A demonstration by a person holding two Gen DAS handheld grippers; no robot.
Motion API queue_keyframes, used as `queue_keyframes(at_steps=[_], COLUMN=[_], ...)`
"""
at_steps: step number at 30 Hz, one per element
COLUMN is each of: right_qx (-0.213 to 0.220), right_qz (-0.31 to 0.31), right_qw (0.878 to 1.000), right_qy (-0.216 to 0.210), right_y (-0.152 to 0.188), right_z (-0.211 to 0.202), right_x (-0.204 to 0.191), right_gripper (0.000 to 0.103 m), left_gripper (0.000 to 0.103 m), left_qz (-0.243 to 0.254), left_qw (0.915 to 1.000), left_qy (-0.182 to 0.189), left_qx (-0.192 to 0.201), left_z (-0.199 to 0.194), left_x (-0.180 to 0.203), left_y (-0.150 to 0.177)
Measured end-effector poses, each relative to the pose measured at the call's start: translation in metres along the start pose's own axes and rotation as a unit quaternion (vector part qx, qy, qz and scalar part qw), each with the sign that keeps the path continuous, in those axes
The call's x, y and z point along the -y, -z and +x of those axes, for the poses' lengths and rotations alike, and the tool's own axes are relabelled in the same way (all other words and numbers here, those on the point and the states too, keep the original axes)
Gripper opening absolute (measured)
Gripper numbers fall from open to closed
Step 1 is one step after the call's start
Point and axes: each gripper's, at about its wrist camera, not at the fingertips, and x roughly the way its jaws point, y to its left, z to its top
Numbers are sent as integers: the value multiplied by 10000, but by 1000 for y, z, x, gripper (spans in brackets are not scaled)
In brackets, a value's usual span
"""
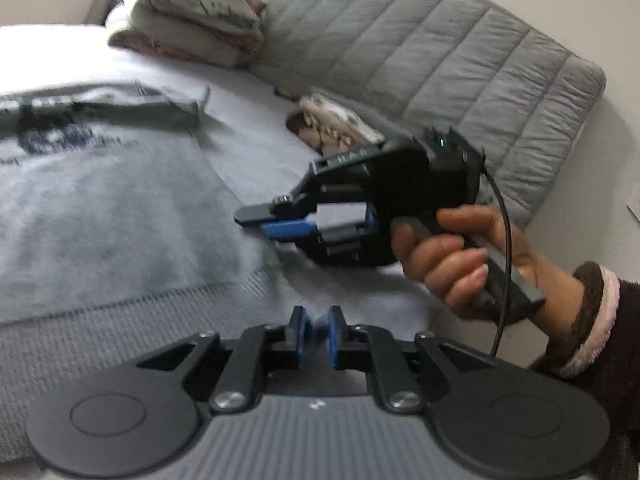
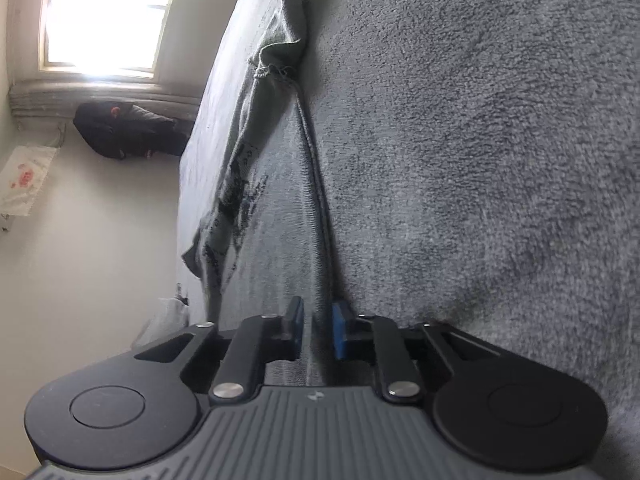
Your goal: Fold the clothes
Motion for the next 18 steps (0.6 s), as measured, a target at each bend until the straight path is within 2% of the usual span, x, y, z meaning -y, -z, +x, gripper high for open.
queue_keyframes(at_steps=[1,3,5,7,9,15,18], right_qx=[13,96,161,179,180,-281,-612], right_qz=[-61,-204,-444,-697,-852,-389,-363], right_qw=[10000,9995,9980,9952,9935,9982,9967], right_qy=[59,204,412,664,734,361,390], right_y=[0,2,2,3,4,11,21], right_z=[0,-2,-5,-8,-8,-7,-6], right_x=[-1,-4,-12,-20,-22,-6,-9], right_gripper=[6,5,4,4,5,9,14], left_gripper=[22,46,52,54,55,60,63], left_qz=[-19,40,107,109,81,5,-72], left_qw=[10000,10000,9999,9999,9999,9993,9979], left_qy=[54,81,64,40,4,-288,-591], left_qx=[-53,-20,57,81,106,226,273], left_z=[0,-4,-11,-17,-21,-40,-56], left_x=[-1,-1,-2,-4,-9,-27,-42], left_y=[0,-1,-2,-4,-6,-12,-12])
